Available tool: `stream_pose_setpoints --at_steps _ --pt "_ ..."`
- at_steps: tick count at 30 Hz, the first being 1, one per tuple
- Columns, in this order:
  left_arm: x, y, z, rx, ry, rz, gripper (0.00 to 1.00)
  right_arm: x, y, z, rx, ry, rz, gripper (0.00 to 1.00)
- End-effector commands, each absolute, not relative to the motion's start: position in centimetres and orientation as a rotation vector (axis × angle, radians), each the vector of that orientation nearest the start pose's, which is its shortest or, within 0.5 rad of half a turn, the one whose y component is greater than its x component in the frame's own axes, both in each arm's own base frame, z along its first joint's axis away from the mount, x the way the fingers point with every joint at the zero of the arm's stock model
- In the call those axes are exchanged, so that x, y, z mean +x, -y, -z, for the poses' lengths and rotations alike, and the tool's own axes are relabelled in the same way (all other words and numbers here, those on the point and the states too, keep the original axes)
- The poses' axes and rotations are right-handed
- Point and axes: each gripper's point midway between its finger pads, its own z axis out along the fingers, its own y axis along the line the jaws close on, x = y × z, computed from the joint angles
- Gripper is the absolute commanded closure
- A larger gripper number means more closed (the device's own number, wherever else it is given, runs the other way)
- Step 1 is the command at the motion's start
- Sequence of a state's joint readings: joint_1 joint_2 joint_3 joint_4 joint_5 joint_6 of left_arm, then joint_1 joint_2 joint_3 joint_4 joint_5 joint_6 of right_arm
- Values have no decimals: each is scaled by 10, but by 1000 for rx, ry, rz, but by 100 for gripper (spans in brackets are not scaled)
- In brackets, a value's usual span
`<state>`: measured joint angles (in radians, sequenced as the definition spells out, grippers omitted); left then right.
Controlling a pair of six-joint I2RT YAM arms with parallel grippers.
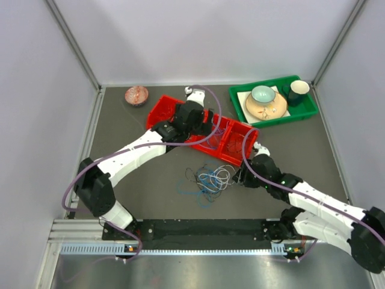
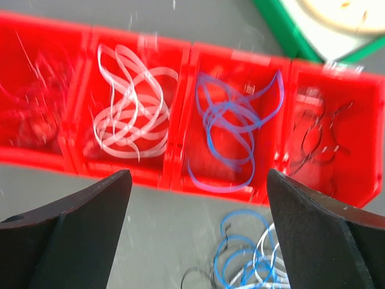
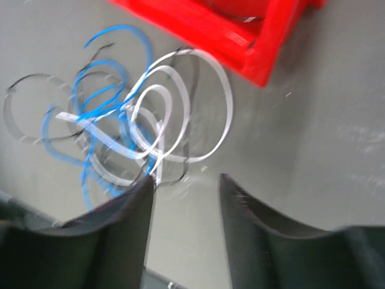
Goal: Untangle the cables
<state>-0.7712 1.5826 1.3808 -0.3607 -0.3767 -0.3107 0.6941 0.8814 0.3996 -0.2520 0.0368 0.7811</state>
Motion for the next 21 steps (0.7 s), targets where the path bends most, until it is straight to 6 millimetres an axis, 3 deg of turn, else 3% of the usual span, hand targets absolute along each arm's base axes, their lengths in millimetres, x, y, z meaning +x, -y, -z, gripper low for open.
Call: stream_pose_setpoints --at_steps 1,8,9,10,13,16,19,21 --pt "350 277 -228 183 -2086 351 1 222 -190 -81 187 -2280 -639 57" --pt "318 270 -202 219 -2191 415 1 231 -211 -80 87 -2301 -691 66" --pt "303 281 -199 290 -2220 507 1 232 -213 -84 74 -2290 -698 89" --pt "291 284 -193 351 -2235 561 1 232 -214 -87 68 -2284 -706 100" --pt "248 306 -170 491 -2340 784 4 230 -214 -103 60 -2242 -741 100" --pt "218 322 -142 591 -2409 794 4 228 -210 -124 72 -2180 -768 100" --pt "209 336 -122 630 -2446 769 4 224 -203 -140 79 -2149 -774 100" --pt "215 341 -107 615 -2465 720 4 223 -202 -149 74 -2137 -778 100"
